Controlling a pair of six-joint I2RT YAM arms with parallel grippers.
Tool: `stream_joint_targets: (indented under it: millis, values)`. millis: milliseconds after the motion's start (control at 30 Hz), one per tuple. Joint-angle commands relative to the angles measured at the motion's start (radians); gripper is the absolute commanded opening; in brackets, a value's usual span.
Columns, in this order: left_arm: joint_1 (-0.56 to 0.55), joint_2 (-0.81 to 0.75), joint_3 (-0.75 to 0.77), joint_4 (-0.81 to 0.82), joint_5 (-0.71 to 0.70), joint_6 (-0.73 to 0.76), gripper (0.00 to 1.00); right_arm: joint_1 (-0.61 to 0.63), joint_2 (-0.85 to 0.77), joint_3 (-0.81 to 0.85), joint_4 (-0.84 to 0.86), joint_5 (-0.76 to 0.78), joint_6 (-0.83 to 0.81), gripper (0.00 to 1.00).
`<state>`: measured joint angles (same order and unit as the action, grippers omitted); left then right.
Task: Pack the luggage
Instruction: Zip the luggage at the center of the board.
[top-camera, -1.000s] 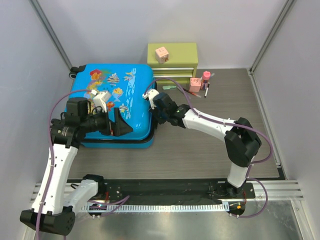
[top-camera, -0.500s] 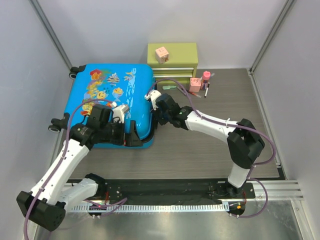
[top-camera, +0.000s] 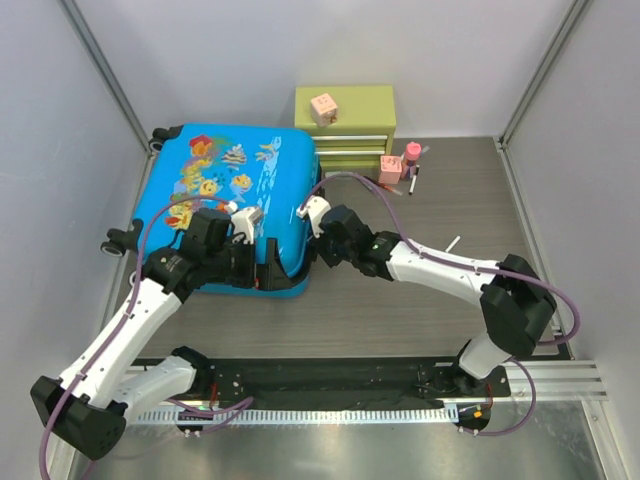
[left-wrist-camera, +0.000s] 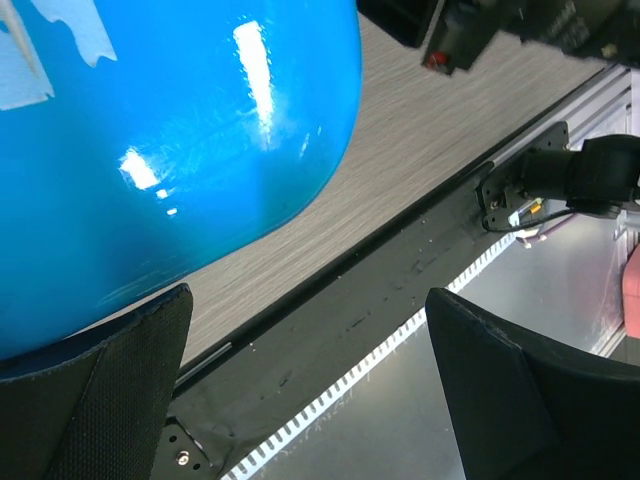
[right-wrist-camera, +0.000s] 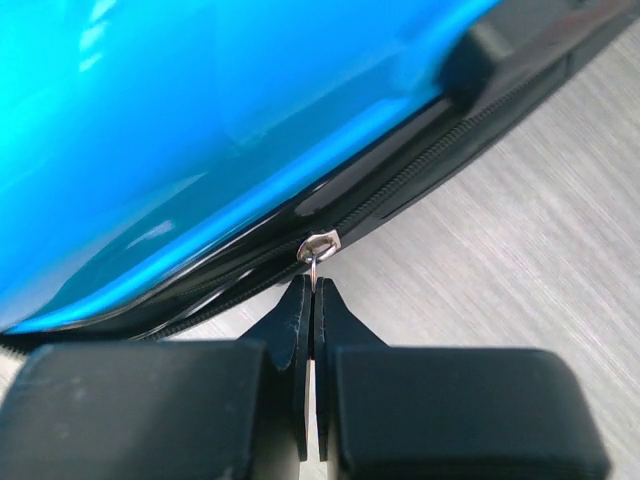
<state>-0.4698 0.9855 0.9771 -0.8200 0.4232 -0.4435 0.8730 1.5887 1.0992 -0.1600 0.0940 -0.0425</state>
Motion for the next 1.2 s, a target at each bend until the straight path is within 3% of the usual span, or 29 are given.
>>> stream_joint_targets:
  millis: [0,533,1167]
  values:
    - [0.016,0.027,0.008,0.16,-0.118,0.045,1.0,0.079,-0.131,-0.004,-0.018,-0.02,0.041,0.01]
    - [0.016,0.035,0.014,0.222,-0.084,0.022,1.0,0.297,-0.185,-0.007,0.025,0.056,0.231,0.01]
    - [0.016,0.012,0.009,0.282,-0.061,-0.02,1.0,0.411,-0.18,-0.065,0.361,-0.071,0.394,0.01]
